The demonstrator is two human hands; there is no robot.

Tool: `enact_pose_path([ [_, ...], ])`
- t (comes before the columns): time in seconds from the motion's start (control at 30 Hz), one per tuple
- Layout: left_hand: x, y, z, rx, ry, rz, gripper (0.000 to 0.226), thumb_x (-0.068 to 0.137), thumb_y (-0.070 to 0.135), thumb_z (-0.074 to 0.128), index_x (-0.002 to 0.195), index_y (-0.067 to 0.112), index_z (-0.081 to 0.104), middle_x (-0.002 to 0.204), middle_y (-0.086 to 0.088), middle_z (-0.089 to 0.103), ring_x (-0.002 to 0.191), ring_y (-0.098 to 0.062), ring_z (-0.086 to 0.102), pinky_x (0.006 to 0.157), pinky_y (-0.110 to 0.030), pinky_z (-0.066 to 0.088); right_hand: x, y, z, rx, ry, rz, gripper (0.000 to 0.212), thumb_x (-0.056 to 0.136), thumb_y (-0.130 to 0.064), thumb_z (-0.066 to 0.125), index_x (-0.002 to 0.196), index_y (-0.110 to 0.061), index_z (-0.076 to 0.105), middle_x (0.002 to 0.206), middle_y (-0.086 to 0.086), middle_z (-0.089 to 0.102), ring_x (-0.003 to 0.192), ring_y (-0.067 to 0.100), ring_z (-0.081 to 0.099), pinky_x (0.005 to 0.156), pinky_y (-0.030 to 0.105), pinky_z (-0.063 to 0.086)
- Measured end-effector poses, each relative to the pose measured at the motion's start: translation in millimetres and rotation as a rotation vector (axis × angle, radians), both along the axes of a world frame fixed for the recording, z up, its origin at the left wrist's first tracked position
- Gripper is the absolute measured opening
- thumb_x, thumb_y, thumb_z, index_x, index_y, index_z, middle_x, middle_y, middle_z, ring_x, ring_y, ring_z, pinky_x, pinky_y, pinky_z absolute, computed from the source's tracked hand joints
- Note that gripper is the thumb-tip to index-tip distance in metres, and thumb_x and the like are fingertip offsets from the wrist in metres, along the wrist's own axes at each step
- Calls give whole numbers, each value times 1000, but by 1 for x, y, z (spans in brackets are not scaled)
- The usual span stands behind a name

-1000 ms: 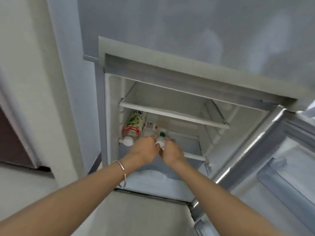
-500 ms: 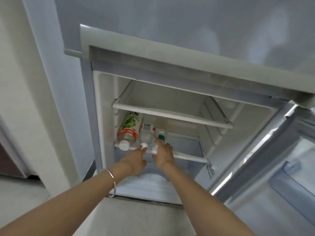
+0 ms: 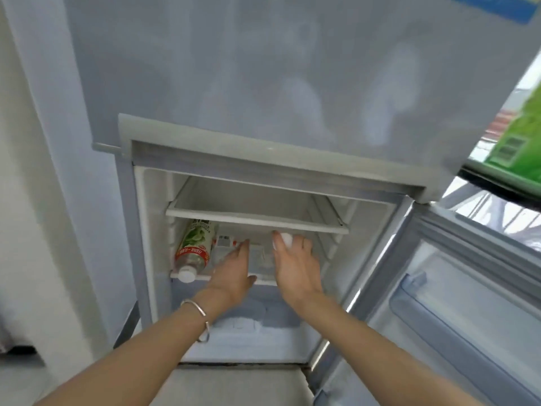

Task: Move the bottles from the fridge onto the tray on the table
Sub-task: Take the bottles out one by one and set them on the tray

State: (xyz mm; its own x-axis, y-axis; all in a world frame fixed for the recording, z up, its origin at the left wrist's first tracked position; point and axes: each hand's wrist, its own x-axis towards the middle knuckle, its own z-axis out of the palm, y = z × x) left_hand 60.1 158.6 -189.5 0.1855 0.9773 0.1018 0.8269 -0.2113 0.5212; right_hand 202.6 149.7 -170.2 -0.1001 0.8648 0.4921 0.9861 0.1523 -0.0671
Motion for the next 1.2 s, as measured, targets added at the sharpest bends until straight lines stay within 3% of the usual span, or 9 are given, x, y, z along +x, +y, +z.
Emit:
enact_pose_path([
  [0.17, 40, -18, 43, -17, -262, -59, 106, 70, 39, 81, 151, 14, 18, 139, -11, 53, 119, -26, 56, 94, -31, 46, 25, -34, 69, -5, -59, 107, 44, 92, -23, 47, 136, -27, 44, 111, 19, 53, 104, 37, 50, 74, 40, 46],
  [0.3, 55, -47, 71, 61, -377, -22, 67, 69, 44, 79, 123, 20, 48, 106, 3, 67, 87, -15, 61, 81, -32, 51, 39, -63, 121, -22, -61, 182, 41, 100, -34, 35, 140, -27, 36, 115, 16, 50, 108, 35, 47, 78, 41, 45],
  [0.5, 60, -96, 114, 141, -465, -74, 50, 65, 51, 80, 107, 36, 58, 92, 13, 67, 85, -6, 64, 75, -30, 55, 69, -111, 178, -37, 139, 265, 56, 98, -43, 43, 146, -23, 22, 133, 8, 52, 106, 31, 61, 79, 40, 49],
  [0.67, 87, -113, 168, 256, -569, -161, 46, 72, 45, 78, 109, 48, 50, 88, 31, 60, 84, 8, 60, 70, -10, 45, 99, -125, 201, -5, 398, 281, 60, 98, -42, 45, 147, -29, 14, 110, 5, 63, 89, 23, 64, 72, 34, 46],
  [0.8, 116, -121, 205, 330, -590, -240, 37, 76, 46, 73, 104, 54, 50, 83, 33, 60, 81, 17, 57, 69, -7, 40, 123, -136, 221, 70, 519, 282, 72, 97, -47, 41, 152, -34, -3, 145, 2, 48, 115, 12, 56, 91, 31, 43],
  [0.93, 146, -125, 236, 400, -623, -320, 42, 72, 59, 69, 111, 47, 60, 84, 23, 68, 77, 6, 62, 73, -20, 48, 152, -156, 240, 130, 725, 314, 61, 98, -44, 40, 152, -29, 14, 126, -1, 57, 109, 12, 58, 94, 33, 46],
  [1.03, 174, -130, 266, 458, -630, -368, 64, 72, 65, 66, 127, 32, 57, 86, 12, 68, 77, -4, 62, 71, -23, 51, 176, -179, 245, 118, 752, 272, 59, 98, -48, 37, 151, -30, 17, 133, -3, 51, 118, 11, 53, 102, 38, 44],
  [1.1, 197, -135, 289, 515, -660, -394, 58, 74, 59, 67, 122, 26, 59, 82, 1, 66, 71, -14, 57, 66, -27, 47, 193, -193, 247, 103, 758, 242, 64, 94, -41, 47, 151, -30, 18, 128, -4, 53, 108, 13, 58, 95, 39, 49],
  [1.2, 234, -142, 318, 575, -684, -447, 42, 76, 56, 66, 108, 32, 54, 64, 6, 46, 60, -9, 40, 57, -22, 38, 212, -211, 251, 114, 723, 224, 58, 85, -36, 64, 135, -36, 35, 125, -7, 54, 109, 11, 56, 86, 18, 48],
])
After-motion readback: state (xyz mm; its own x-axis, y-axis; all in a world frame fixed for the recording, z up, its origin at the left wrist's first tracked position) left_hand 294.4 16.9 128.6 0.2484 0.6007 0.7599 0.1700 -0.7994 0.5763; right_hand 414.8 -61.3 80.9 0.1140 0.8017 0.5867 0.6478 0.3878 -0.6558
